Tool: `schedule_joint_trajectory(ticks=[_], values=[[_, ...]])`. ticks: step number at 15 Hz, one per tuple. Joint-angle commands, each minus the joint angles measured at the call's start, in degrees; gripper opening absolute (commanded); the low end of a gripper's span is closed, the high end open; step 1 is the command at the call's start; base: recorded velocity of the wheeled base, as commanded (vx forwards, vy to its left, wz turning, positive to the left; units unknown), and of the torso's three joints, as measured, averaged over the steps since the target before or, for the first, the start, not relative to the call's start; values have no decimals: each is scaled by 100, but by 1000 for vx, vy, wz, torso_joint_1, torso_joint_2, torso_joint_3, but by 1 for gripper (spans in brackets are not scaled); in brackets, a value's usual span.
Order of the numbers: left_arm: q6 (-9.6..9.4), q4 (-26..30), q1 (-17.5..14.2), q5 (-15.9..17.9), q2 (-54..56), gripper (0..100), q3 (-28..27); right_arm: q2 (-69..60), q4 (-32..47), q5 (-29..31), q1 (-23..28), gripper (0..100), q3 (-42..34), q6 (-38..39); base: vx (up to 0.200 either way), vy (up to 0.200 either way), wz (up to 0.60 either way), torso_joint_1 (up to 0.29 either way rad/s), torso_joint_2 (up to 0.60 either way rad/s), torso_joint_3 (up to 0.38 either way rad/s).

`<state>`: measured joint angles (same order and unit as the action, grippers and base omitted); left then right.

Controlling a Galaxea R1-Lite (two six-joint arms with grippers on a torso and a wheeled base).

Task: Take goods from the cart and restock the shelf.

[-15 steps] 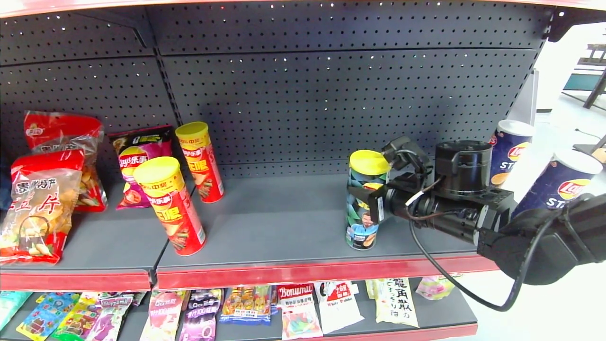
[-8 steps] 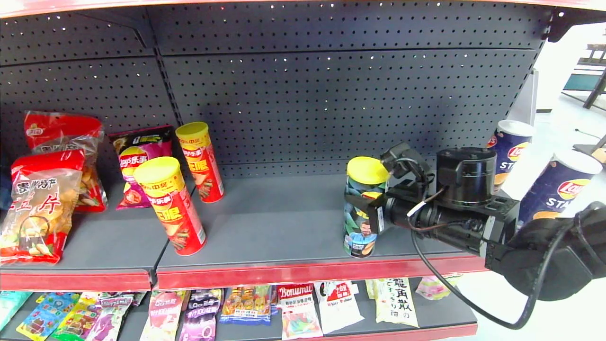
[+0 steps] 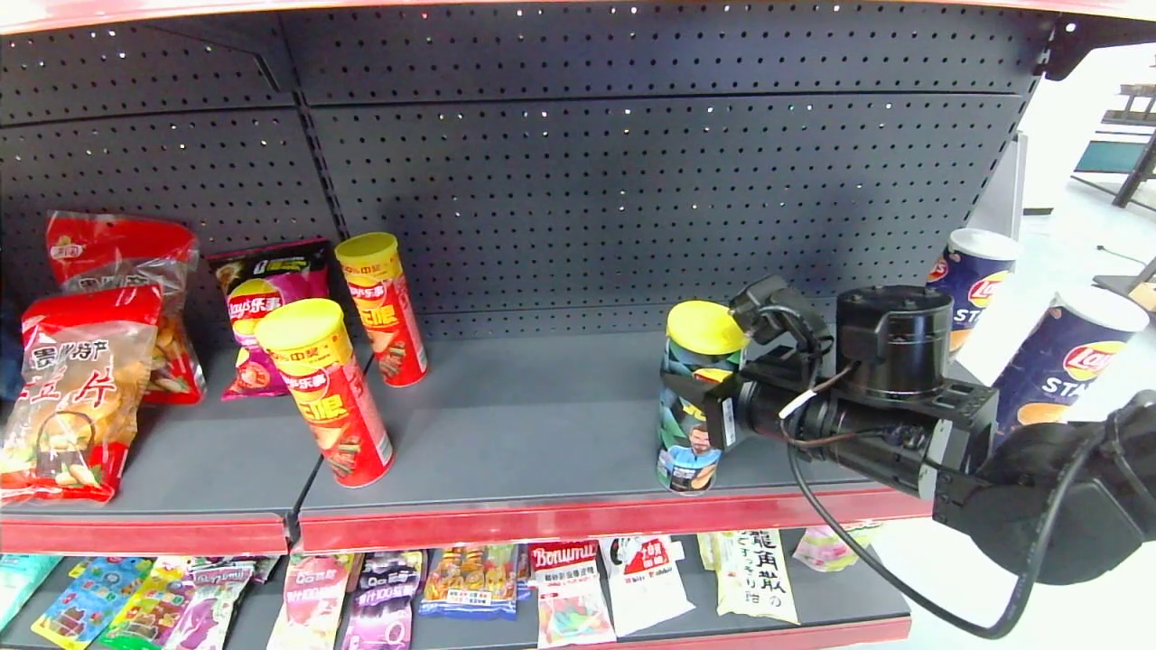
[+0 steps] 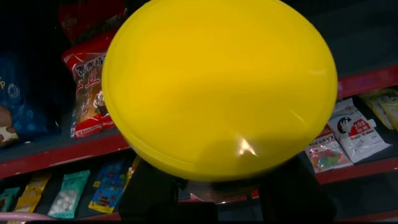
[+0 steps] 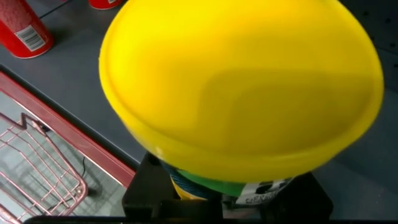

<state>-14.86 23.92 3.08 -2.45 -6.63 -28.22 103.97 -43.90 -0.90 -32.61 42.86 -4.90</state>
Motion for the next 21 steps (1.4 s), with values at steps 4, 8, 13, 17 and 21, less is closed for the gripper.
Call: schedule_joint_trajectory(ticks=[4,8,13,17,21], values=[[1,-1,-1,-1,4,0,-8,-53,13,108,-9,0,-85,7,0,0,0,0,0,0],[1,-1,-1,-1,4,0,1,-88,13,125,-9,100,-85,59,0,0,0,0,0,0],[1,-1,-1,8,4,0,1,-237,13,231,-52,100,-252,147,0,0,0,0,0,0],[1,8,-1,43,-5,0,1,-984,22,248,-70,100,-946,165,0,0,0,0,0,0],[-8,16,8,104,4,0,10,-2074,22,231,-35,100,-1878,147,0,0,0,0,0,0]])
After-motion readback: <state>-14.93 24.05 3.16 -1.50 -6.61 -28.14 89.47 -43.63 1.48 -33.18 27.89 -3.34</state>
